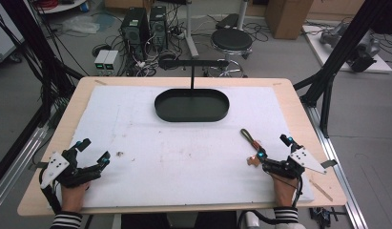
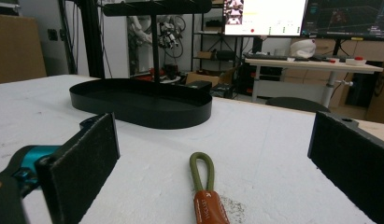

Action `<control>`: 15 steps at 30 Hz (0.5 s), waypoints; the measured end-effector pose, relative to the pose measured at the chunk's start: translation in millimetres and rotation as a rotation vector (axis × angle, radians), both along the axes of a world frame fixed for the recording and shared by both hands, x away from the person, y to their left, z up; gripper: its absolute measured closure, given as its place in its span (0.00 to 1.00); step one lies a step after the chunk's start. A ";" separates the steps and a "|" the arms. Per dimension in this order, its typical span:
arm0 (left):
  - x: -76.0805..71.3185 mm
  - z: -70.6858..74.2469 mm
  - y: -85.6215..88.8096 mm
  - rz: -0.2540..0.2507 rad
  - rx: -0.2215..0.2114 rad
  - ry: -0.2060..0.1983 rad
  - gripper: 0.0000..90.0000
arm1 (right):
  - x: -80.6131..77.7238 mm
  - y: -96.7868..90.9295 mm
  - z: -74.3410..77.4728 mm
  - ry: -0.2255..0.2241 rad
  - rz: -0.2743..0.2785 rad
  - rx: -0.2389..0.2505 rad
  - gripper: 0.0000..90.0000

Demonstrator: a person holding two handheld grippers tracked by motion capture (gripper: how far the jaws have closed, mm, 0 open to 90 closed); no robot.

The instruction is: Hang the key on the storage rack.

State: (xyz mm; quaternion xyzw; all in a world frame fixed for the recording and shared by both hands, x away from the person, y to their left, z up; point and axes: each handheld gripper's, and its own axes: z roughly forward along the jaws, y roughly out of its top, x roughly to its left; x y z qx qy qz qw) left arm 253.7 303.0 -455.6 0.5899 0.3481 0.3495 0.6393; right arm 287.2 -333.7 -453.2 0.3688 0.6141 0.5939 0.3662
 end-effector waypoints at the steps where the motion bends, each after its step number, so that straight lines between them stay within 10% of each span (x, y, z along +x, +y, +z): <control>1: 0.0 0.0 -0.3 0.000 0.000 0.000 0.14 | 0.2 -0.4 0.0 -0.001 -0.002 0.003 0.01; 15: -0.5 0.2 -2.0 0.001 0.016 -0.006 0.14 | 0.3 -0.5 0.2 0.002 -0.001 0.008 0.01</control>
